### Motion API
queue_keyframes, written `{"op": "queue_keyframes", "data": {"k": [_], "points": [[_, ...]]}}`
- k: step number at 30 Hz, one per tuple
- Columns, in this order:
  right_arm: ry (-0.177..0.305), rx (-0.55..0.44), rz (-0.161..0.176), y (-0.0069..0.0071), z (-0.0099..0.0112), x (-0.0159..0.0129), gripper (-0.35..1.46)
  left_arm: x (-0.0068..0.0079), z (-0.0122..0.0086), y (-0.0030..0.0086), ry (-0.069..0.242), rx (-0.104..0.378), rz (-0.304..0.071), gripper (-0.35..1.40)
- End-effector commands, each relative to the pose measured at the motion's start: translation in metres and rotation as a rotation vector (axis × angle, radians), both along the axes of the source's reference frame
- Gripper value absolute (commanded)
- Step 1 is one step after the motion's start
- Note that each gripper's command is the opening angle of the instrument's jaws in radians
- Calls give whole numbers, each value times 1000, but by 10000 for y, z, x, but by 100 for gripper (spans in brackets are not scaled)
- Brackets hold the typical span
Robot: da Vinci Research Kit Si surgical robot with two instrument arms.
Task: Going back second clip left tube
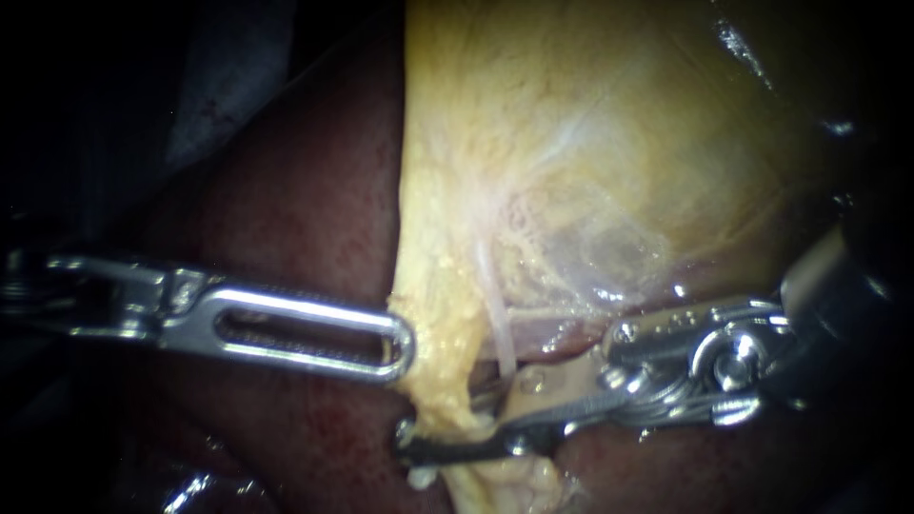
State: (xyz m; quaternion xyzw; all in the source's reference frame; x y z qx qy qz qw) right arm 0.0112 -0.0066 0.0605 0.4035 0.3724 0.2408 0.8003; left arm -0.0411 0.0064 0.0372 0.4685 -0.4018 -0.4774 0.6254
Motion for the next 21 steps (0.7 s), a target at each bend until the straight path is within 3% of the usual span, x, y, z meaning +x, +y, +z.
{"op": "queue_keyframes", "data": {"k": [1,9,13,15,17,21], "points": [[0,0,0,0,0,0,-34,0,0,0,0,0,0,-35],[0,0,0,0,0,0,-30,0,0,0,0,0,0,-35],[1,2,-3,-2,-1,0,16,0,0,0,0,0,0,-35],[0,-2,2,-2,-2,1,31,0,0,0,0,0,0,-35],[-1,-15,12,-2,-1,2,41,0,0,0,0,0,0,-35],[15,-49,-1,1,1,4,50,-1,1,0,0,0,0,-35]]}}
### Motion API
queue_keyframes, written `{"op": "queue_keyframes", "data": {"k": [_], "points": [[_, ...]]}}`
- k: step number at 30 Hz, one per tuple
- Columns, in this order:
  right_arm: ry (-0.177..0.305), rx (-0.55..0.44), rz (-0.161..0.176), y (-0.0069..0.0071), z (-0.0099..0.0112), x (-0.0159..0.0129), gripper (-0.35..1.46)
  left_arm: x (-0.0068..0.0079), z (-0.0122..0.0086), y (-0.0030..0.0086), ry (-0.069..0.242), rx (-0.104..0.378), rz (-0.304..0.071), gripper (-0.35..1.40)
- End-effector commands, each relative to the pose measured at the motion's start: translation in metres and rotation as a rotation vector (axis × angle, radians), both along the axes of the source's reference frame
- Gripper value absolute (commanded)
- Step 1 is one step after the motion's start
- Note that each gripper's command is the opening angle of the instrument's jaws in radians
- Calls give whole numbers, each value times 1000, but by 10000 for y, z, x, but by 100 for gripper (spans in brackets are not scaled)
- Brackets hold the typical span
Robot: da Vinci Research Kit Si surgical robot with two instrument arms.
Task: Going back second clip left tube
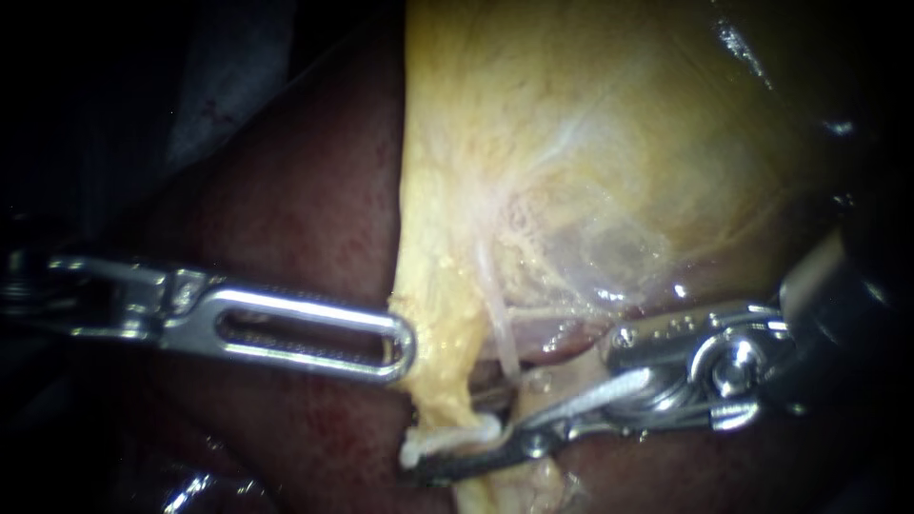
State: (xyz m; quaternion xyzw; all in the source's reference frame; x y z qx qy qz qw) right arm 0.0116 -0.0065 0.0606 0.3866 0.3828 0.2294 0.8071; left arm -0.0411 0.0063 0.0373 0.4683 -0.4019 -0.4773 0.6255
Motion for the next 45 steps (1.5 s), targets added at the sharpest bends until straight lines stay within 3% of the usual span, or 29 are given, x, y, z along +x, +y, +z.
{"op": "queue_keyframes", "data": {"k": [1,9,15,26,37,45], "points": [[5,-7,-3,0,0,0,51,0,0,0,0,0,0,-35],[9,-8,-8,3,-6,-5,53,0,1,0,0,0,0,-35],[9,-4,3,14,-23,-23,53,0,3,2,0,-1,1,-35],[43,-35,57,49,-58,-81,52,0,9,2,1,-3,1,-35],[45,-108,111,105,-99,-141,52,-2,17,4,3,-6,0,-35],[42,-129,135,115,-107,-161,52,-5,19,5,4,-6,-2,-35]]}}
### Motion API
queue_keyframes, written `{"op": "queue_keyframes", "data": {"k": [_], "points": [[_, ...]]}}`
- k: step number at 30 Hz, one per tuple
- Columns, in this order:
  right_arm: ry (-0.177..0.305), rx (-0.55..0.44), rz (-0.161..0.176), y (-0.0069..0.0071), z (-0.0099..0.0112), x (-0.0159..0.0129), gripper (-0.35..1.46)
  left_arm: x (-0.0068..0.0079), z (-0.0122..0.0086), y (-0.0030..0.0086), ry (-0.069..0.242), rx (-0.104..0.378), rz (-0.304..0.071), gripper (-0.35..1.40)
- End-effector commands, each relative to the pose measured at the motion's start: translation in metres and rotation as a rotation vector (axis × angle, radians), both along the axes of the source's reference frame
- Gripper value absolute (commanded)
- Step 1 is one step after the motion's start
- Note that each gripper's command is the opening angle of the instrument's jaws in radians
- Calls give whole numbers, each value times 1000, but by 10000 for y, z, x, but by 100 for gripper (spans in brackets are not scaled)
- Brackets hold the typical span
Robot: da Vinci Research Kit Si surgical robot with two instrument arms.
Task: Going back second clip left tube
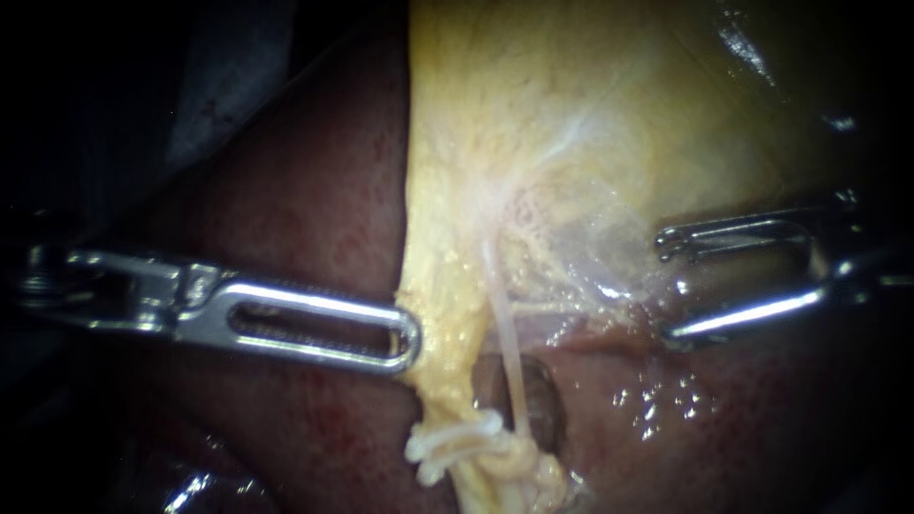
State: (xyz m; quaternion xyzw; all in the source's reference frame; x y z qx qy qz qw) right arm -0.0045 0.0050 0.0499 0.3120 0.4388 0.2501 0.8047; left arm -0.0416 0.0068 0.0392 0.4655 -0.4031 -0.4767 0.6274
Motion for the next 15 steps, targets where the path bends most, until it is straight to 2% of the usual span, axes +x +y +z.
{"op": "queue_keyframes", "data": {"k": [1,5,12,15], "points": [[0,0,-1,0,0,0,52,-1,1,0,3,0,-1,-35],[0,-1,-1,-1,1,0,52,-9,12,2,7,-4,-5,-35],[-1,-3,1,-3,1,0,52,-28,49,3,20,-20,-12,-35],[-1,-4,1,-3,2,0,52,-37,58,4,23,-23,-14,-35]]}}
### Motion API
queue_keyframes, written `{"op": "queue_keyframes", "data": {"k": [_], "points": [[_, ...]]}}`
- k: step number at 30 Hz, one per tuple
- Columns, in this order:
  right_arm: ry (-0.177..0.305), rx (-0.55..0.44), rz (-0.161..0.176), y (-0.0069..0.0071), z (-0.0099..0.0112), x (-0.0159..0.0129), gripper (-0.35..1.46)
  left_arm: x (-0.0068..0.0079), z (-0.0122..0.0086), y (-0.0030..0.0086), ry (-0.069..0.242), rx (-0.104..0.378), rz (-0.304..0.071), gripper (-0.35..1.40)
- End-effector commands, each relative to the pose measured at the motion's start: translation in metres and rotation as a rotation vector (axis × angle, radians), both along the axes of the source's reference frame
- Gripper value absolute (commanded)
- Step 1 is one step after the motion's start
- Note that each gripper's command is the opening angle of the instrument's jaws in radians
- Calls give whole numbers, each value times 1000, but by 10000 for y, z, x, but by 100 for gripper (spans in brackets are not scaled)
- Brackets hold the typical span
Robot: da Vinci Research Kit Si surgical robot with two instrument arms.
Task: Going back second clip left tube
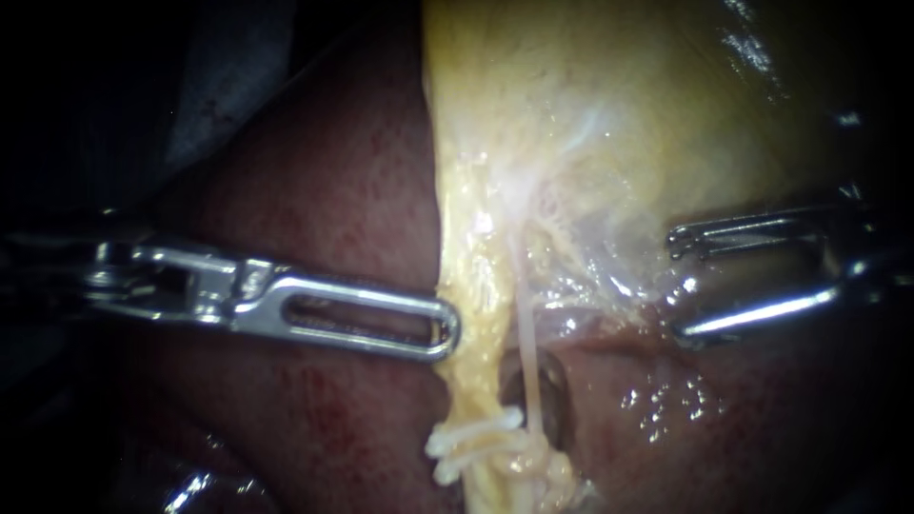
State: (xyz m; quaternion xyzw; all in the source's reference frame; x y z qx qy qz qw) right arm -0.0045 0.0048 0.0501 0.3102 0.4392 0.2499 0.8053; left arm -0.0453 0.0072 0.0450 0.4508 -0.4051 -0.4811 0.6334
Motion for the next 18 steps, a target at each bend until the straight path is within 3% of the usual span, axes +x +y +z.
{"op": "queue_keyframes", "data": {"k": [1,9,18], "points": [[0,0,0,0,0,0,52,-3,2,0,2,-1,0,-35],[0,0,0,0,0,0,52,-15,11,-4,2,-3,8,-35],[0,0,0,-1,0,0,52,-16,9,-5,2,-2,8,-35]]}}
